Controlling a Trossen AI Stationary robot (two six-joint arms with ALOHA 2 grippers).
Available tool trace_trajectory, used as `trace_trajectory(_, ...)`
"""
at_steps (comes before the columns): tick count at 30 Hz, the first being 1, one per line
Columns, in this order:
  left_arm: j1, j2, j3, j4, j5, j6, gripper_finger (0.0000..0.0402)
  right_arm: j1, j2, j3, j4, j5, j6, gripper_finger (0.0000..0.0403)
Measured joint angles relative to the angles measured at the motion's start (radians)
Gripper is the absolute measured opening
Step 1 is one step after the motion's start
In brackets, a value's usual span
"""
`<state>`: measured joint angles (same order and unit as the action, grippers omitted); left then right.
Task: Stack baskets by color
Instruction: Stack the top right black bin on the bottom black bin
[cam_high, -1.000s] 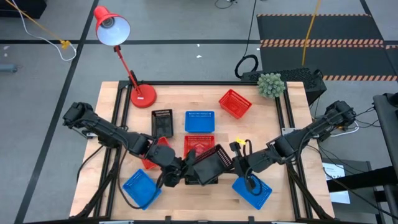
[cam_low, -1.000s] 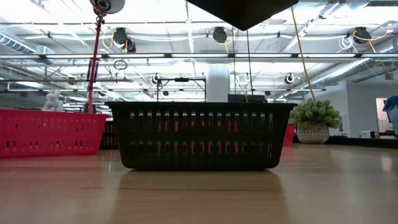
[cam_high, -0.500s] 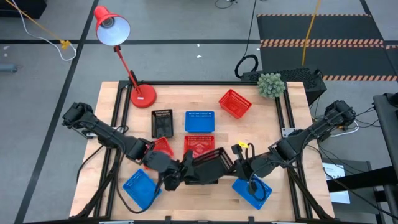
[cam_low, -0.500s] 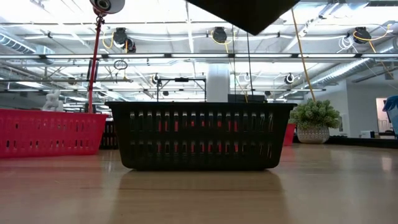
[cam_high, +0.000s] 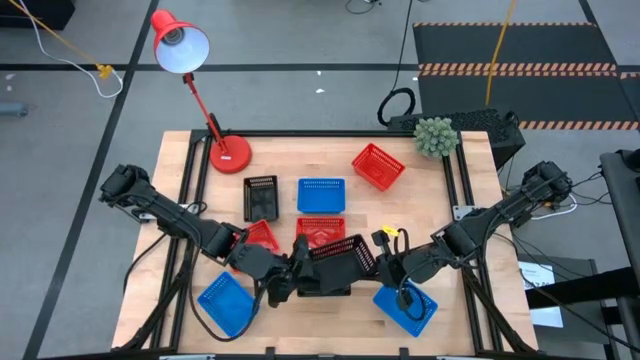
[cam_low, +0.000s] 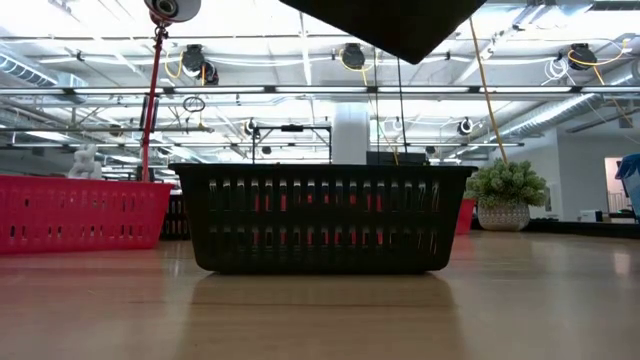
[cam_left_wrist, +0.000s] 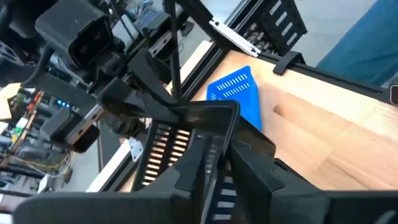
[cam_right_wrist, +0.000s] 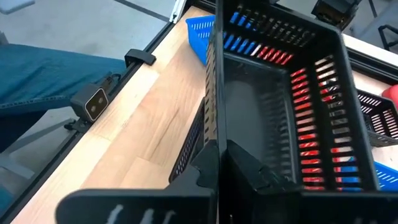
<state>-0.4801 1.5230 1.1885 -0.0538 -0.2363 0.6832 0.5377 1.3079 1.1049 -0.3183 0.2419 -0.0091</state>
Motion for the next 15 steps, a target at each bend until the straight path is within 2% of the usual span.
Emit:
trace_trajectory(5, -0.014, 0.000, 0.000, 0.005, -0.045, -0.043, 0.0130, 0.000, 0.000, 0.000, 0.000, 0.044, 0.039, 0.0005)
trace_trajectory(10, -0.047, 0.000, 0.000, 0.005, -0.196, -0.098, 0.0186, 0.000, 0.000, 0.000, 0.006, 0.052, 0.064, 0.0005)
trace_trajectory(15, -0.090, -0.039, 0.001, -0.034, -0.324, -0.178, 0.0222, 0.000, -0.007, 0.002, 0.013, 0.131, 0.117, 0.0005)
